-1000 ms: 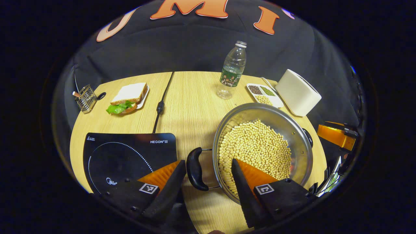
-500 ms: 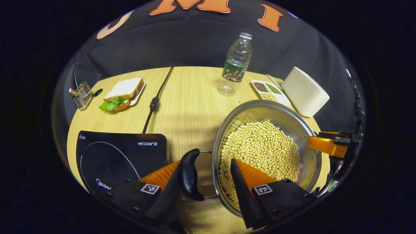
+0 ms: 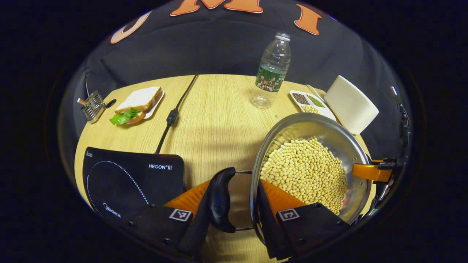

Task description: First push the handle of the pot to place it horizontally, then grasp the pot with both hands and set it on the induction cooktop.

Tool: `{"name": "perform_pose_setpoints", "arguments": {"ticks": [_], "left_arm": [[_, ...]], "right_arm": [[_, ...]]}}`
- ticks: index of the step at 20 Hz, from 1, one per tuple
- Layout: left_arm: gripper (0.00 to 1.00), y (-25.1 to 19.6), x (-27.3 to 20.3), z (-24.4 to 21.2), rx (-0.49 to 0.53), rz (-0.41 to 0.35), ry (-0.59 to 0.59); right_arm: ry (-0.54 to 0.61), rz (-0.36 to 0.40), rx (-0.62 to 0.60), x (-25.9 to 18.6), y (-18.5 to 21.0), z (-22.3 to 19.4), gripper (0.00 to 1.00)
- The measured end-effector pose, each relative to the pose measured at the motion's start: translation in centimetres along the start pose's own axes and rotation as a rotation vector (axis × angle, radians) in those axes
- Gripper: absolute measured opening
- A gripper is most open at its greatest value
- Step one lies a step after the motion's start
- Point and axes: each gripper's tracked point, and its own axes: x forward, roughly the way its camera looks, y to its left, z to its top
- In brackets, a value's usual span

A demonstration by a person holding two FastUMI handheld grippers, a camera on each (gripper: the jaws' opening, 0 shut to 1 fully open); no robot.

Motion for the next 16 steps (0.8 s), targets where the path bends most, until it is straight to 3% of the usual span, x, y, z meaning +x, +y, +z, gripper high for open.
{"name": "perform_pose_setpoints", "arguments": {"ticks": [3,4,6,12,13,14,16], "left_arm": [[0.70,-0.1,-0.1,0.3,0.025,0.012,-0.009],[0.68,-0.2,-0.2,0.3,0.040,0.014,-0.001],[0.68,-0.9,-0.9,0.5,0.067,0.018,-0.005],[0.67,-4.5,-5.0,4.6,0.139,-0.018,-0.074],[0.66,-5.3,-6.0,5.7,0.143,-0.025,-0.092],[0.68,-5.8,-6.7,6.3,0.151,-0.029,-0.106],[0.67,-6.7,-8.5,7.5,0.164,-0.031,-0.137]], "right_arm": [[0.032,0.015,0.012,-0.2,-0.1,-0.2,0.62],[0.087,0.021,0.030,-0.5,0.0,-1.1,0.53],[0.137,0.038,0.049,-1.4,-0.3,-2.0,0.54],[0.070,0.034,0.101,-7.1,-2.8,-0.9,0.51],[0.050,0.031,0.110,-8.1,-3.2,-0.5,0.55],[0.031,0.029,0.121,-9.0,-3.5,-0.2,0.46],[-0.003,0.027,0.134,-10.6,-4.0,0.2,0.51]]}}
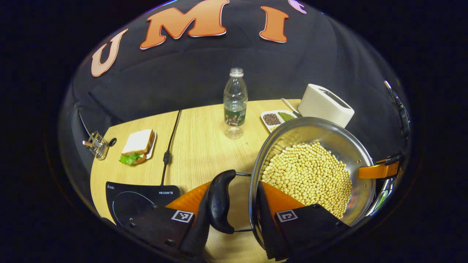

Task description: First push the handle of the pot to place it horizontally, then grasp the pot with both hands and set it on the induction cooktop.

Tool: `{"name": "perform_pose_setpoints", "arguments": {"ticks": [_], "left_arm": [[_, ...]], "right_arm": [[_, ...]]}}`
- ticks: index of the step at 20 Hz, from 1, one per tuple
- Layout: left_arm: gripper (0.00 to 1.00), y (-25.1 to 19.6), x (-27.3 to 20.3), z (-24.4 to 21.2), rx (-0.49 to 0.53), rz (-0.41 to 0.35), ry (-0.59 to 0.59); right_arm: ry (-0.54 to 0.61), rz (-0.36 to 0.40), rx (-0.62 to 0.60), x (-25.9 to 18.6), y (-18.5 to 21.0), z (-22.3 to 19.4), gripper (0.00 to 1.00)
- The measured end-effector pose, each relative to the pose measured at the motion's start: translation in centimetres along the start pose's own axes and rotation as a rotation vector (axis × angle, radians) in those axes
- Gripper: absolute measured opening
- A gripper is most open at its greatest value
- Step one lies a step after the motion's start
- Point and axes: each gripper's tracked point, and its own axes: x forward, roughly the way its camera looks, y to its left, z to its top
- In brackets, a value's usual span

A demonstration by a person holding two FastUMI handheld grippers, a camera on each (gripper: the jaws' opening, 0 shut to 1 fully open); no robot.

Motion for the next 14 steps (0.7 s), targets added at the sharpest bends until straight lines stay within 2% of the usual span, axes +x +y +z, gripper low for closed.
{"name": "perform_pose_setpoints", "arguments": {"ticks": [5,11,14], "left_arm": [[0.67,0.0,-3.2,2.1,-0.009,0.026,-0.060],[0.68,2.1,-6.9,2.2,-0.068,0.085,-0.098],[0.66,4.0,-8.3,2.4,-0.077,0.087,-0.114]], "right_arm": [[-0.079,0.016,-0.022,-4.4,-0.7,1.4,0.51],[-0.115,0.053,-0.090,-6.0,3.2,2.2,0.51],[-0.146,0.050,-0.109,-7.1,5.5,2.4,0.50]]}}
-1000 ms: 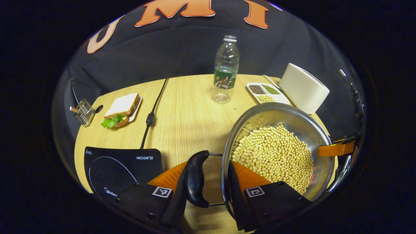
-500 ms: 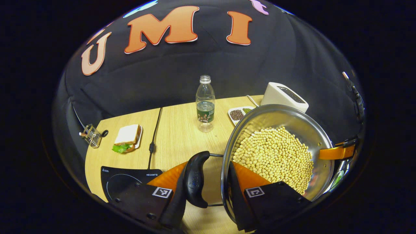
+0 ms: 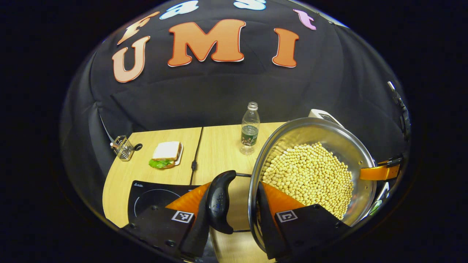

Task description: First push the handle of the pot to place it horizontally, then grasp the pot with both hands and set it on the induction cooktop.

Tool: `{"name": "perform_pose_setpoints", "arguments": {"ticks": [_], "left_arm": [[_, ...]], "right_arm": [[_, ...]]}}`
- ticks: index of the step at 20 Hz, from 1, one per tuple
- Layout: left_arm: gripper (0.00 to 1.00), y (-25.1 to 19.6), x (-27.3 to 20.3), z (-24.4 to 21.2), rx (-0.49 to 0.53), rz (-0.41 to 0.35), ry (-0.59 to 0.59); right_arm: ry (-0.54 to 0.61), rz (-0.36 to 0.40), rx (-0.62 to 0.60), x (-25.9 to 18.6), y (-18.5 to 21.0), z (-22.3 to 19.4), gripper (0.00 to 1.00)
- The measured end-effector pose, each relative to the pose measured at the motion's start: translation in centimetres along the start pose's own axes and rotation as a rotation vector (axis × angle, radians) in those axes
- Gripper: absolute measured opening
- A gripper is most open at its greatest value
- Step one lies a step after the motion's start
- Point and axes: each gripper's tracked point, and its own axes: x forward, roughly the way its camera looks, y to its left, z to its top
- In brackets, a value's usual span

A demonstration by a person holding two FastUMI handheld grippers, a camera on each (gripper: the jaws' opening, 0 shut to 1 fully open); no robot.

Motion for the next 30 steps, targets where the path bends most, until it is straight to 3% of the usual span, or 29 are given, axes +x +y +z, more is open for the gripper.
{"name": "perform_pose_setpoints", "arguments": {"ticks": [6,7,8,13,14,16,30], "left_arm": [[0.66,4.9,-2.4,2.2,0.011,-0.006,-0.002],[0.67,5.6,-2.6,2.5,0.004,-0.007,-0.004],[0.67,6.3,-2.9,2.8,-0.003,-0.006,-0.003],[0.67,9.7,-5.2,3.0,-0.032,0.020,0.009],[0.68,10.3,-5.9,3.2,-0.039,0.027,0.011],[0.66,11.3,-6.9,3.8,-0.047,0.040,0.012],[0.67,11.5,-8.8,4.4,-0.090,0.118,0.040]], "right_arm": [[-0.016,-0.006,0.001,0.2,7.6,0.9,0.51],[-0.018,-0.007,-0.006,0.5,8.8,1.1,0.46],[-0.021,-0.006,-0.012,0.7,10.0,1.2,0.51],[-0.009,0.001,-0.048,2.3,15.1,1.9,0.50],[-0.009,0.004,-0.053,2.6,16.1,1.8,0.46],[-0.005,0.012,-0.057,3.3,17.8,1.6,0.51],[0.017,0.049,-0.087,8.2,27.7,-1.9,0.51]]}}
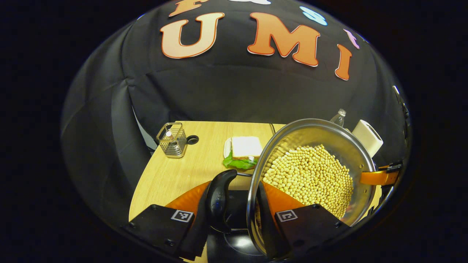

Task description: First push the handle of the pot to place it horizontally, then grasp the pot with both hands and set it on the induction cooktop.

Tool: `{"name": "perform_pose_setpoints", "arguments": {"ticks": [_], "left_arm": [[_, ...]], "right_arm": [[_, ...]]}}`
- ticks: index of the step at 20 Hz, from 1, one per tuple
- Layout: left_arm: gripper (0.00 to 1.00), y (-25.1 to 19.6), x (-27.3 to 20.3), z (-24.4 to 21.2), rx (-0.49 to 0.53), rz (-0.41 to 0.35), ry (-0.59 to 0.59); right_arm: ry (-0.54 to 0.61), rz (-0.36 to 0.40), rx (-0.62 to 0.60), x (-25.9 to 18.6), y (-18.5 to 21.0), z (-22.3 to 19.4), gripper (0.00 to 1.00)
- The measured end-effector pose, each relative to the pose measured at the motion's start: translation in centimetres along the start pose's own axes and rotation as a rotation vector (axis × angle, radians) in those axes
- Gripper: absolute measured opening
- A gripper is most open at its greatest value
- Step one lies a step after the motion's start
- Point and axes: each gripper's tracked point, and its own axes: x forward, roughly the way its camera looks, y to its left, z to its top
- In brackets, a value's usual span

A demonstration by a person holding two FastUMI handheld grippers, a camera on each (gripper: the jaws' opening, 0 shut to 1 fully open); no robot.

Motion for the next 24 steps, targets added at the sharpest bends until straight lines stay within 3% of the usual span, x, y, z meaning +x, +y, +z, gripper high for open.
{"name": "perform_pose_setpoints", "arguments": {"ticks": [8,9,12,24], "left_arm": [[0.68,-1.8,0.8,0.2,0.011,0.032,0.076],[0.68,-2.2,0.7,0.6,0.016,0.034,0.082],[0.68,-3.4,0.5,1.0,0.029,0.031,0.098],[0.71,-3.1,2.1,-0.3,0.006,0.017,0.159]], "right_arm": [[0.065,0.019,0.018,4.2,3.9,-3.3,0.51],[0.074,0.021,0.025,4.6,4.1,-3.5,0.46],[0.095,0.022,0.042,5.0,4.3,-4.2,0.51],[0.077,0.031,0.041,3.3,3.5,-1.4,0.51]]}}
